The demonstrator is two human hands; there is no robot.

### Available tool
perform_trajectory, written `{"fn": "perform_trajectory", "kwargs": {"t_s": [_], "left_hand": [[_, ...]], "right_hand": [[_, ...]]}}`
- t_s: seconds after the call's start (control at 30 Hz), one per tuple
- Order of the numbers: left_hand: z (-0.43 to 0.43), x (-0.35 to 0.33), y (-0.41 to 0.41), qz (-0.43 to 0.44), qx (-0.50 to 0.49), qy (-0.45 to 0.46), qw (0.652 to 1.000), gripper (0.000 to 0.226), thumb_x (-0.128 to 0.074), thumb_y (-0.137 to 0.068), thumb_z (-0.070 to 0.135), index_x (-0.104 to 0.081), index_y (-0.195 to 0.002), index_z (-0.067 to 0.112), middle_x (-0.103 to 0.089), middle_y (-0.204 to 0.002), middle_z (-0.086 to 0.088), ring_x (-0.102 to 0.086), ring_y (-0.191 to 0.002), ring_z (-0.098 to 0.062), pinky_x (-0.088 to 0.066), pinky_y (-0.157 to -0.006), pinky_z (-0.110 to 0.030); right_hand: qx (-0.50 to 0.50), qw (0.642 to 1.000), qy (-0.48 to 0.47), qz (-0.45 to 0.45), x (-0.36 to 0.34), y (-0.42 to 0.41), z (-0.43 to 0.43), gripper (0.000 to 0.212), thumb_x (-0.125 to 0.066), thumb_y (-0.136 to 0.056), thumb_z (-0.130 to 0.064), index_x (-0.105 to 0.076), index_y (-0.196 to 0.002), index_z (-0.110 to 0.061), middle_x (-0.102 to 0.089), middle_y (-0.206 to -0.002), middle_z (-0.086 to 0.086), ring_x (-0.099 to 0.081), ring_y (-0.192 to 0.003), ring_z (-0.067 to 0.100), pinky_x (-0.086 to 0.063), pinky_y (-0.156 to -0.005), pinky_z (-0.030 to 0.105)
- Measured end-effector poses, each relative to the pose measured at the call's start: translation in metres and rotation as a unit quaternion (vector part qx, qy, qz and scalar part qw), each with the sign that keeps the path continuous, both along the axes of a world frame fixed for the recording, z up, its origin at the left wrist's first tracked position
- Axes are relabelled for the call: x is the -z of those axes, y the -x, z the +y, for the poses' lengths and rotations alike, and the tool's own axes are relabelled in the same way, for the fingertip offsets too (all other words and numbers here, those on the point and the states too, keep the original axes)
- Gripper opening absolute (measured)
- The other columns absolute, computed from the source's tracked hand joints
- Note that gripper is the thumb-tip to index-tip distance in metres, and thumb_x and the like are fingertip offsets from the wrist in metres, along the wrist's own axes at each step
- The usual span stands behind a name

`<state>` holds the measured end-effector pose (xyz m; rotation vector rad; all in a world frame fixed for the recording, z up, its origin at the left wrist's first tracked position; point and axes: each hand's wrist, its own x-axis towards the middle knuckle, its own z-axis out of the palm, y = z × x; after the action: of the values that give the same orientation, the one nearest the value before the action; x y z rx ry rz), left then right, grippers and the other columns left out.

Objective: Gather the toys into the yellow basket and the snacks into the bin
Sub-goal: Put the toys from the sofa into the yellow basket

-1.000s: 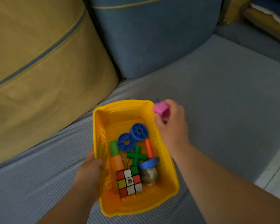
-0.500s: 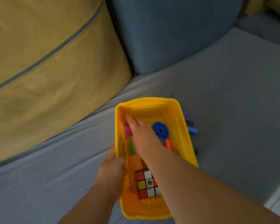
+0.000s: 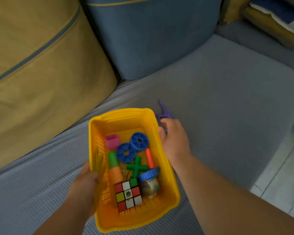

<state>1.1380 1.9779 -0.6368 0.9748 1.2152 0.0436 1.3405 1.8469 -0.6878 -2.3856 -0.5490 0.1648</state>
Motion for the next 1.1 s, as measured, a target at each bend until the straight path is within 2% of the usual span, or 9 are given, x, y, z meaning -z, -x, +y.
{"fn": "perform_trajectory", "kwargs": {"t_s": [0.1,0.23,0.37,0.47,0.67,0.77,0.93,1.03,1.1], "left_hand": [[0.0,0.001,0.002,0.001,-0.005,0.008,1.0,0.053,-0.034,-0.082,-0.005,-0.063,-0.1,0.035,-0.072,-0.098,-0.02,-0.067,-0.09,-0.044,-0.053,-0.076,-0.068],[0.003,0.013,0.011,0.003,-0.023,0.001,1.0,0.058,-0.036,-0.077,-0.004,-0.065,-0.104,0.038,-0.071,-0.106,-0.019,-0.065,-0.1,-0.048,-0.049,-0.078,-0.074],[0.003,0.016,0.009,0.001,-0.026,0.008,1.0,0.057,-0.034,-0.078,-0.006,-0.065,-0.101,0.035,-0.071,-0.104,-0.019,-0.065,-0.099,-0.048,-0.05,-0.079,-0.071],[0.004,0.014,0.01,-0.002,-0.026,0.015,1.0,0.055,-0.034,-0.077,-0.006,-0.067,-0.097,0.033,-0.069,-0.106,-0.024,-0.062,-0.104,-0.052,-0.047,-0.08,-0.075],[0.004,0.009,0.007,0.006,-0.024,0.011,1.0,0.059,-0.037,-0.074,-0.005,-0.066,-0.107,0.035,-0.069,-0.108,-0.026,-0.065,-0.1,-0.051,-0.048,-0.077,-0.075],[0.002,0.006,0.005,0.009,-0.011,0.002,1.0,0.057,-0.038,-0.076,-0.002,-0.065,-0.107,0.038,-0.071,-0.104,-0.023,-0.066,-0.097,-0.049,-0.051,-0.075,-0.072],[-0.001,0.001,-0.005,0.007,0.003,0.017,1.0,0.055,-0.038,-0.075,-0.005,-0.07,-0.095,0.034,-0.069,-0.1,-0.03,-0.063,-0.099,-0.055,-0.049,-0.079,-0.073],[0.001,0.002,-0.006,0.004,0.013,0.028,1.0,0.057,-0.036,-0.077,-0.008,-0.069,-0.099,0.033,-0.073,-0.087,-0.023,-0.069,-0.084,-0.047,-0.055,-0.077,-0.065],[0.004,0.005,-0.005,0.009,0.018,0.036,0.999,0.058,-0.036,-0.079,-0.008,-0.067,-0.102,0.035,-0.074,-0.087,-0.02,-0.069,-0.089,-0.046,-0.055,-0.076,-0.066]], "right_hand": [[0.025,0.994,0.084,0.06,0.024,0.002,-0.027,0.041,-0.058,-0.092,-0.031,-0.052,-0.13,-0.017,-0.052,-0.126,0.008,-0.05,-0.117,0.025,-0.04,-0.098,0.035],[-0.005,0.967,0.22,0.129,0.052,0.015,-0.045,0.061,-0.068,-0.083,-0.039,-0.04,-0.134,-0.02,-0.042,-0.132,0.006,-0.041,-0.121,0.027,-0.042,-0.099,0.04],[-0.03,0.962,0.256,0.084,0.071,0.027,-0.05,0.037,-0.058,-0.089,-0.026,-0.046,-0.123,-0.018,-0.046,-0.123,0.006,-0.043,-0.11,0.025,-0.041,-0.09,0.034],[-0.029,0.97,0.229,0.073,0.07,0.025,-0.049,0.029,-0.055,-0.091,-0.018,-0.053,-0.12,-0.014,-0.049,-0.12,0.008,-0.047,-0.109,0.026,-0.042,-0.09,0.033],[0.026,1.0,0.006,-0.003,0.009,0.006,-0.007,0.023,-0.062,-0.09,-0.017,-0.059,-0.111,-0.009,-0.054,-0.107,0.01,-0.053,-0.099,0.024,-0.042,-0.083,0.032],[-0.025,0.997,-0.054,-0.058,-0.023,0.005,0.025,0.02,-0.064,-0.087,-0.015,-0.06,-0.104,-0.008,-0.054,-0.103,0.01,-0.052,-0.096,0.023,-0.042,-0.082,0.034],[-0.178,0.979,0.011,-0.101,-0.019,0.021,0.063,0.022,-0.067,-0.083,-0.015,-0.059,-0.104,-0.013,-0.054,-0.104,0.007,-0.052,-0.098,0.025,-0.046,-0.079,0.038],[-0.214,0.968,0.117,-0.066,0.001,0.026,0.076,0.039,-0.067,-0.083,-0.015,-0.054,-0.12,-0.021,-0.05,-0.116,0.001,-0.047,-0.11,0.022,-0.048,-0.088,0.038],[-0.223,0.962,0.153,-0.043,0.012,0.03,0.082,0.052,-0.064,-0.086,-0.014,-0.045,-0.133,-0.024,-0.046,-0.127,-0.001,-0.042,-0.118,0.021,-0.045,-0.095,0.038]]}}
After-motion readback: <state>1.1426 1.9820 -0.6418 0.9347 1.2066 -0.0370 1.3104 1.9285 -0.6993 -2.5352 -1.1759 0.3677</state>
